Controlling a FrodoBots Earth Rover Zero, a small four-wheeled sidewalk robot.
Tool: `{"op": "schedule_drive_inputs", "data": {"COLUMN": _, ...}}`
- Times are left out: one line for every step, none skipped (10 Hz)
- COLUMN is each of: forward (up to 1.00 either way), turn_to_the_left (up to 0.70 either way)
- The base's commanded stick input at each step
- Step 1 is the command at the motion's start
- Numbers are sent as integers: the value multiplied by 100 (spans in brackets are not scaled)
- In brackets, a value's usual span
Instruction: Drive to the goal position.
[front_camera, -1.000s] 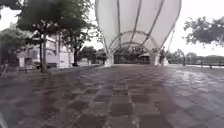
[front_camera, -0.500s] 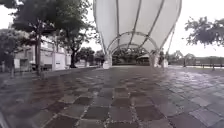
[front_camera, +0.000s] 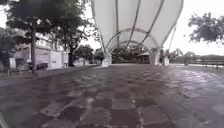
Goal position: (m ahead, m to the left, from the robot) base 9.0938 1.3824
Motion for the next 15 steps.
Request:
{"op": "schedule_drive_inputs", "data": {"forward": 100, "turn_to_the_left": -1}}
{"op": "schedule_drive_inputs", "data": {"forward": 100, "turn_to_the_left": -1}}
{"op": "schedule_drive_inputs", "data": {"forward": 100, "turn_to_the_left": -1}}
{"op": "schedule_drive_inputs", "data": {"forward": 100, "turn_to_the_left": -10}}
{"op": "schedule_drive_inputs", "data": {"forward": 100, "turn_to_the_left": -31}}
{"op": "schedule_drive_inputs", "data": {"forward": 100, "turn_to_the_left": -37}}
{"op": "schedule_drive_inputs", "data": {"forward": 100, "turn_to_the_left": -22}}
{"op": "schedule_drive_inputs", "data": {"forward": 100, "turn_to_the_left": -7}}
{"op": "schedule_drive_inputs", "data": {"forward": 100, "turn_to_the_left": -1}}
{"op": "schedule_drive_inputs", "data": {"forward": 100, "turn_to_the_left": -1}}
{"op": "schedule_drive_inputs", "data": {"forward": 100, "turn_to_the_left": -1}}
{"op": "schedule_drive_inputs", "data": {"forward": 100, "turn_to_the_left": -1}}
{"op": "schedule_drive_inputs", "data": {"forward": 100, "turn_to_the_left": -1}}
{"op": "schedule_drive_inputs", "data": {"forward": 100, "turn_to_the_left": -1}}
{"op": "schedule_drive_inputs", "data": {"forward": 100, "turn_to_the_left": -1}}
